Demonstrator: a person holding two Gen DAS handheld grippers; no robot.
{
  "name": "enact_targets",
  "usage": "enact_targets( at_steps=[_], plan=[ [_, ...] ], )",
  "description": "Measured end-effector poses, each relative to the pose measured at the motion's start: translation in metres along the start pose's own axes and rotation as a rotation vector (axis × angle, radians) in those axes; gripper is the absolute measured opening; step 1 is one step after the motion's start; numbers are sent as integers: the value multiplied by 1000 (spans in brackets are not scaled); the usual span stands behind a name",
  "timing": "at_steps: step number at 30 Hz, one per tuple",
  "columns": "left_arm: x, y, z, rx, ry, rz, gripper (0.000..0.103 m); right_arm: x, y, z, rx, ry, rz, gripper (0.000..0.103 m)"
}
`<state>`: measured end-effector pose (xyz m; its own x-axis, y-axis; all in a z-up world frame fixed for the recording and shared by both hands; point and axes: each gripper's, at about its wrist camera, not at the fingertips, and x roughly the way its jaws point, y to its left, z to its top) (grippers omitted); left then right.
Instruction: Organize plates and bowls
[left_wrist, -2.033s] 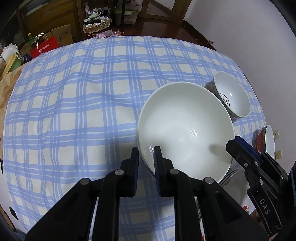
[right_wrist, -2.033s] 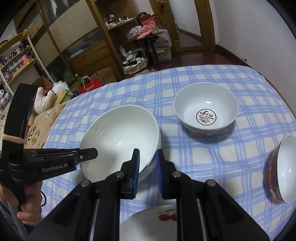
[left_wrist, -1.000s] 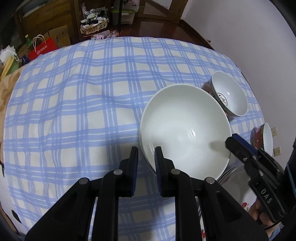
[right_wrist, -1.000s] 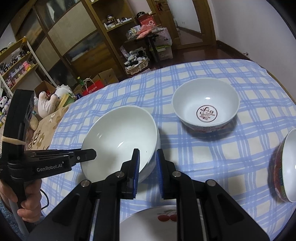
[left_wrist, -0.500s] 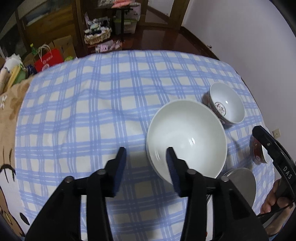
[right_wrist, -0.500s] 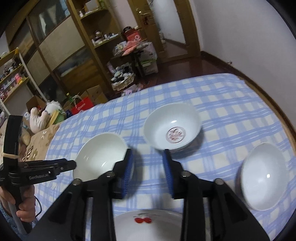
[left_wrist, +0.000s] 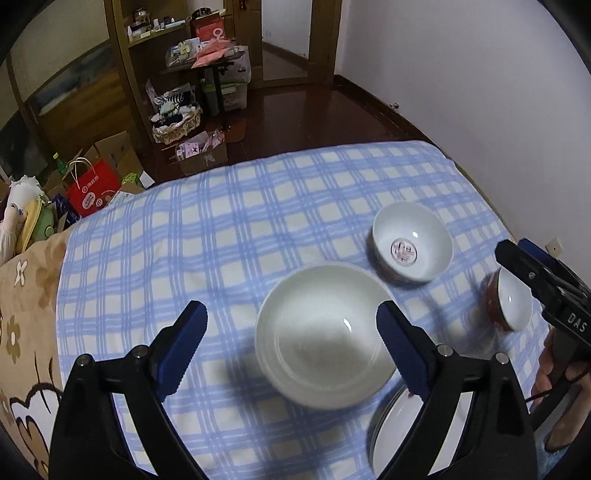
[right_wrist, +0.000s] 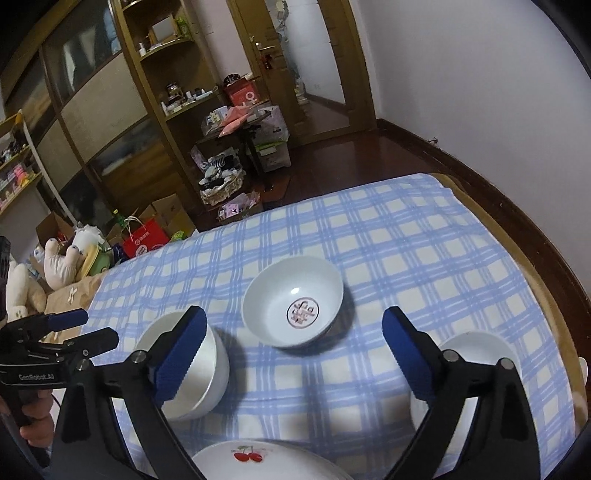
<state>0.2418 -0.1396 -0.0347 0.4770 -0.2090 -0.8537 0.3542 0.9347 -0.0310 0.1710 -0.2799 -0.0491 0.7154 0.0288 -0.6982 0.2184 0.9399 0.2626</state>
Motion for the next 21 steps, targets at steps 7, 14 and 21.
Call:
enact_targets(
  at_steps=[7, 14, 21],
  plan=[
    [10, -14, 35, -14, 4, -41, 92, 6, -1, 29, -30, 24, -36, 103],
    [33, -37, 59, 18, 24, -53, 92, 20, -5, 38, -57, 26, -49, 103],
    [70, -51, 62, 10, 63, -56, 92, 46, -28, 23, 29, 46, -44, 98]
  ],
)
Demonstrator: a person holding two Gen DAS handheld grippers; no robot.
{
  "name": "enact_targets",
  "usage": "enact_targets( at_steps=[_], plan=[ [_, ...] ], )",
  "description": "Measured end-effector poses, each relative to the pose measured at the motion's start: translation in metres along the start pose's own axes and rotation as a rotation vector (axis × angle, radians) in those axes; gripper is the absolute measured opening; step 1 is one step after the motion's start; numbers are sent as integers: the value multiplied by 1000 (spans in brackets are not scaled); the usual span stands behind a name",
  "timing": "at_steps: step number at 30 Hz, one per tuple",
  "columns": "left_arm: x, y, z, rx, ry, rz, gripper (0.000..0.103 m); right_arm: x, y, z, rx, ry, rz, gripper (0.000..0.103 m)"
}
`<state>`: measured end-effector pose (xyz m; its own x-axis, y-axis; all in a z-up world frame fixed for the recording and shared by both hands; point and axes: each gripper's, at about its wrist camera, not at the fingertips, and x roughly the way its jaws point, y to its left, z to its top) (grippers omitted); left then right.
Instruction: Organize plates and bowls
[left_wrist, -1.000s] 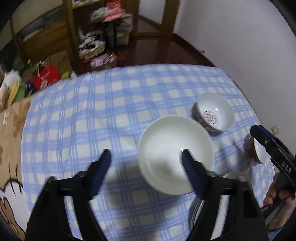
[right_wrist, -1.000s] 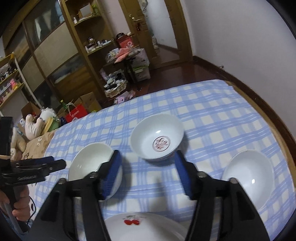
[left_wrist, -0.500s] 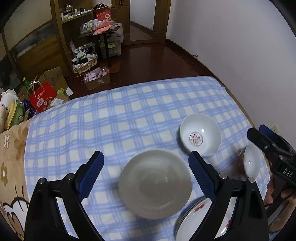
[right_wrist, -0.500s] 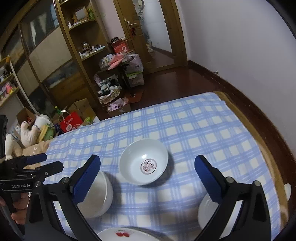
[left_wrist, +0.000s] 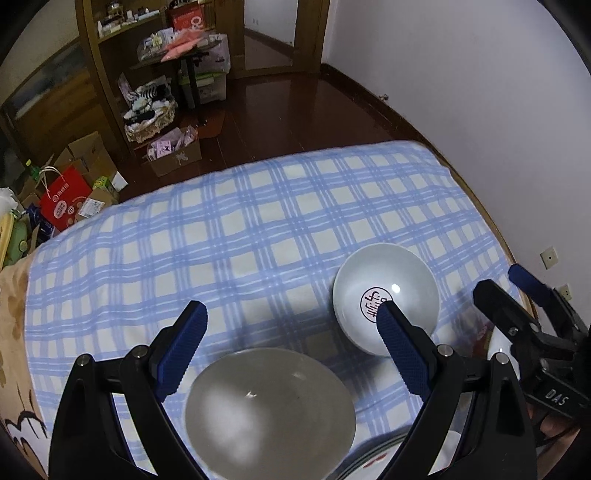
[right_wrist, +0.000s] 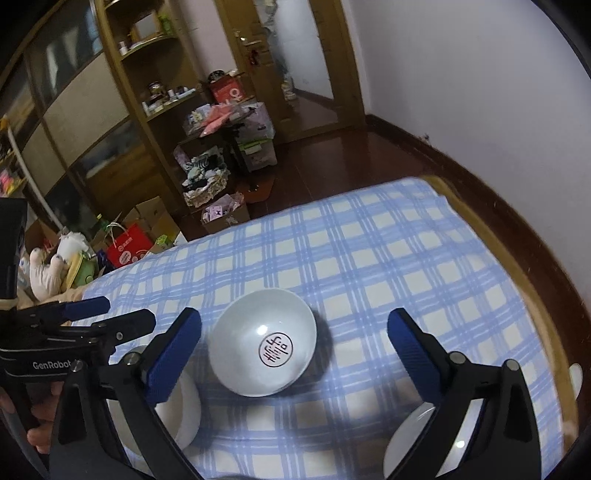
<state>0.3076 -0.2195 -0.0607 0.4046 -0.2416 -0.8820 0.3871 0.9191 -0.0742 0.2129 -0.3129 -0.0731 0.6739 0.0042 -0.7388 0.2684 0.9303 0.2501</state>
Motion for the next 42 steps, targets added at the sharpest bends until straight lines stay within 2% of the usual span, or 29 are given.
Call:
enact_targets(
  at_steps=[2, 9, 14, 17, 19, 21, 23, 24, 25, 26, 28, 30, 31, 34, 37, 42],
  plan=[
    [12, -1, 1, -9, 19, -8, 92, 11, -4, -2, 4, 28, -4, 94],
    [54, -6, 3, -12, 109, -18, 92, 36, -17, -11, 30, 79, -10, 94],
    [77, -11, 2, 13, 141, 29, 92, 50, -22, -17, 39, 116, -10, 94],
    [85, -13, 2, 18, 155, 31, 92, 56, -23, -20, 39, 134, -13, 94],
    [89, -14, 1, 15, 163, 34, 90, 61, -22, -22, 33, 147, -17, 89],
    [92, -15, 1, 12, 174, 30, 80, 65, -22, -24, 33, 170, -15, 77],
    [95, -17, 1, 15, 187, 33, 69, 68, -21, -27, 37, 184, -7, 75],
    [96, -18, 0, 18, 184, 34, 65, 70, -21, -28, 35, 190, -6, 67],
    [97, -19, 0, 20, 186, 28, 57, 72, -20, -29, 31, 202, -6, 62],
    [98, -20, 0, 19, 193, 10, 47, 74, -19, -31, 30, 213, -4, 56],
    [99, -20, 0, 1, 198, -35, 34, 75, -19, -33, 40, 219, 22, 49],
    [99, -22, -1, -11, 199, -78, 22, 76, -18, -34, 52, 222, 57, 35],
    [100, -23, -1, -11, 204, -92, 13, 76, -18, -35, 52, 223, 70, 33],
    [98, -27, -1, -27, 212, -102, 7, 73, -12, -37, 27, 218, 81, 22],
    [94, -31, -3, -14, 204, -84, 7, 71, -10, -38, 12, 216, 70, 20],
    [86, -30, -6, -25, 203, -86, 7, 67, -13, -39, 47, 212, 105, 20]
  ],
)
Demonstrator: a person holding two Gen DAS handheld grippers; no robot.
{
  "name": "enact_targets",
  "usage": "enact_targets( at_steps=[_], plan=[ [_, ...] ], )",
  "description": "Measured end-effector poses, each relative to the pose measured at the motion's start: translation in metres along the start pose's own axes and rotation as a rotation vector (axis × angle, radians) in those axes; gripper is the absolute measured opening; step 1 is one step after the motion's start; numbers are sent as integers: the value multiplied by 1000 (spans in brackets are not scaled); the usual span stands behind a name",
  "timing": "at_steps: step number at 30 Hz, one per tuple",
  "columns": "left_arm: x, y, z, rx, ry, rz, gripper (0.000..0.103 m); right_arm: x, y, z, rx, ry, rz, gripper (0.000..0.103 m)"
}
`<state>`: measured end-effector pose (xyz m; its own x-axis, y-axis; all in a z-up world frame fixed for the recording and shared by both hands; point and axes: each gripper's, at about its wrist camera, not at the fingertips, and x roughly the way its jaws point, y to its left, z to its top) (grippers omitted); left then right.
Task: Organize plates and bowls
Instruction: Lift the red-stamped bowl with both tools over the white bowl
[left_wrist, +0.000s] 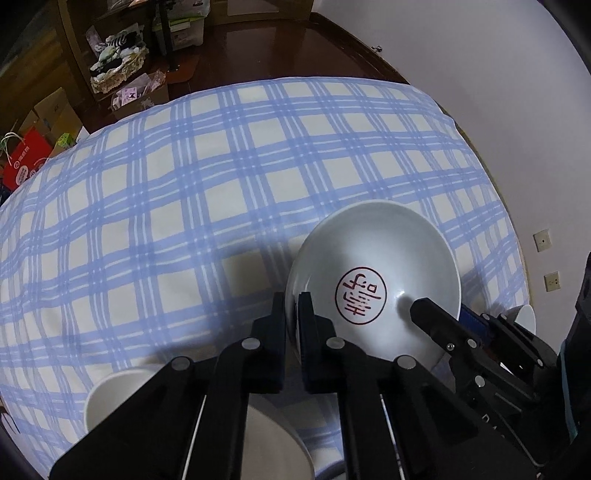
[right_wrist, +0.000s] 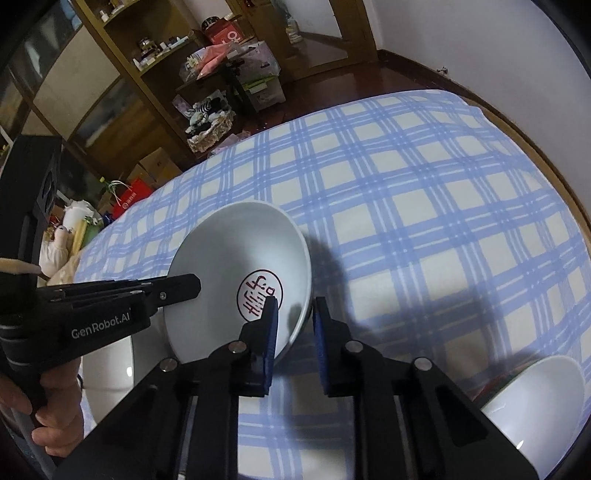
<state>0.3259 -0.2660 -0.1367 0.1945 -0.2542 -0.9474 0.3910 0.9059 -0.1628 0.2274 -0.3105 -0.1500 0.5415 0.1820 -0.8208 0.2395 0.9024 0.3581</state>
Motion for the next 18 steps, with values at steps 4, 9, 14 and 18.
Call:
enact_targets(
  at_steps=[4, 9, 14, 18],
  plan=[
    [-13, -1, -5, 4, -16, 4, 7, -10, 6, -1, -6, -23, 5, 20],
    [-41, 2, -11, -7, -62, 3, 7, -29, 20, -1, -38, -67, 12, 20],
    [-72, 9, -20, -17, -102, 6, 7, -51, 38, -2, -65, -116, 42, 20],
    [-90, 19, -32, -49, -111, 2, 7, -68, 56, -4, -102, -152, 65, 20]
  ],
)
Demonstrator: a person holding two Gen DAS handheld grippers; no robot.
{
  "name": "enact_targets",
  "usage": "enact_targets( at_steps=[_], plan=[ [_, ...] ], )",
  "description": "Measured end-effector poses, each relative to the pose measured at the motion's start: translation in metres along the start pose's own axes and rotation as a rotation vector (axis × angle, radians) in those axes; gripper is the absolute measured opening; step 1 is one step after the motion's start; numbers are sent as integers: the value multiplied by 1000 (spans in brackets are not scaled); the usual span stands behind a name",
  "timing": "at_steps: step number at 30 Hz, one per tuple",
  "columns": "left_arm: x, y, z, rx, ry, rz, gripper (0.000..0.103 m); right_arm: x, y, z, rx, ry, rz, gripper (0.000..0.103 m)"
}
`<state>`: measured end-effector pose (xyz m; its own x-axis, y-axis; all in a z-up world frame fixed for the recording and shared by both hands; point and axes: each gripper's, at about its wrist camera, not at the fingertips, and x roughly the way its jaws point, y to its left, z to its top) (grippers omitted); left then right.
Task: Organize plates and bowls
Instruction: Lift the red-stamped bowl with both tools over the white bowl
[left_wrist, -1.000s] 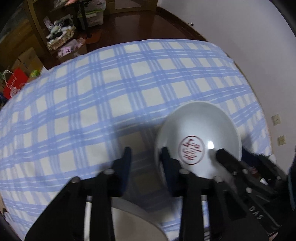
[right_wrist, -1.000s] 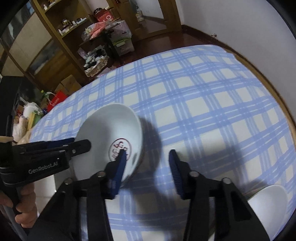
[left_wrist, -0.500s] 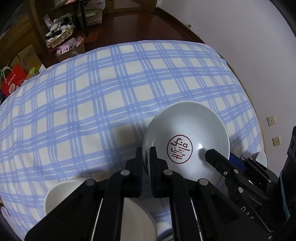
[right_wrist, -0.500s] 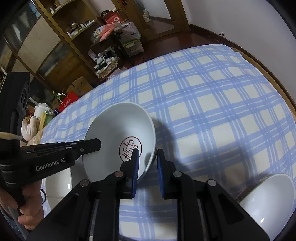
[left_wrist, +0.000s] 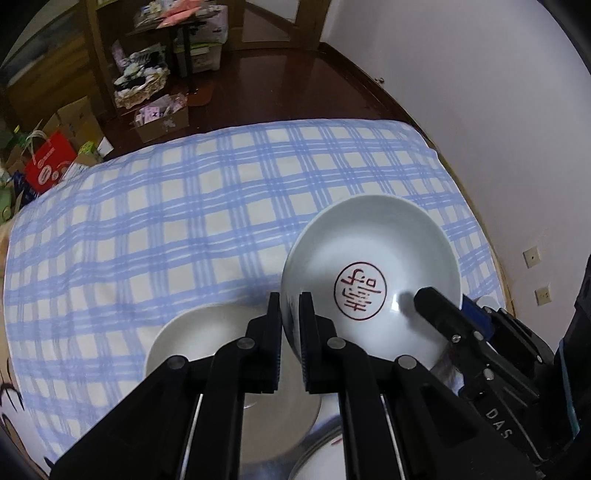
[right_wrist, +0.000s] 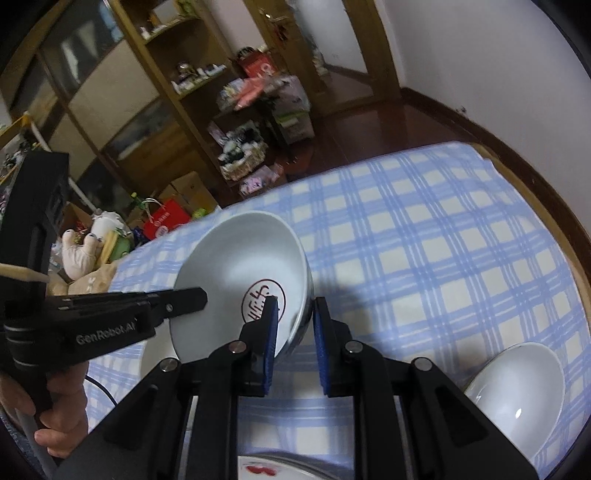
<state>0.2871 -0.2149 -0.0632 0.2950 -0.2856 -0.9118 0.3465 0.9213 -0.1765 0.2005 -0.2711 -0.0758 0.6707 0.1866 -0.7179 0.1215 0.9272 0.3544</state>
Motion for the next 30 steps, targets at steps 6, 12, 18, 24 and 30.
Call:
enact_targets(
  at_steps=[6, 12, 18, 24, 30],
  plan=[
    [-27, 15, -17, -40, -25, 30, 8, -15, 29, -4, -52, -20, 38, 20],
    [-42, 34, -40, -105, -23, 57, 8, -16, 49, -14, -99, 9, 70, 20],
    [-51, 50, -61, -151, -28, 59, 8, -15, 64, -25, -128, 28, 104, 20],
    [-49, 60, -71, -185, -30, 73, 8, -11, 74, -32, -154, 39, 104, 20],
    [-38, 67, -79, -199, -27, 68, 9, -1, 75, -35, -160, 58, 102, 20]
  ],
)
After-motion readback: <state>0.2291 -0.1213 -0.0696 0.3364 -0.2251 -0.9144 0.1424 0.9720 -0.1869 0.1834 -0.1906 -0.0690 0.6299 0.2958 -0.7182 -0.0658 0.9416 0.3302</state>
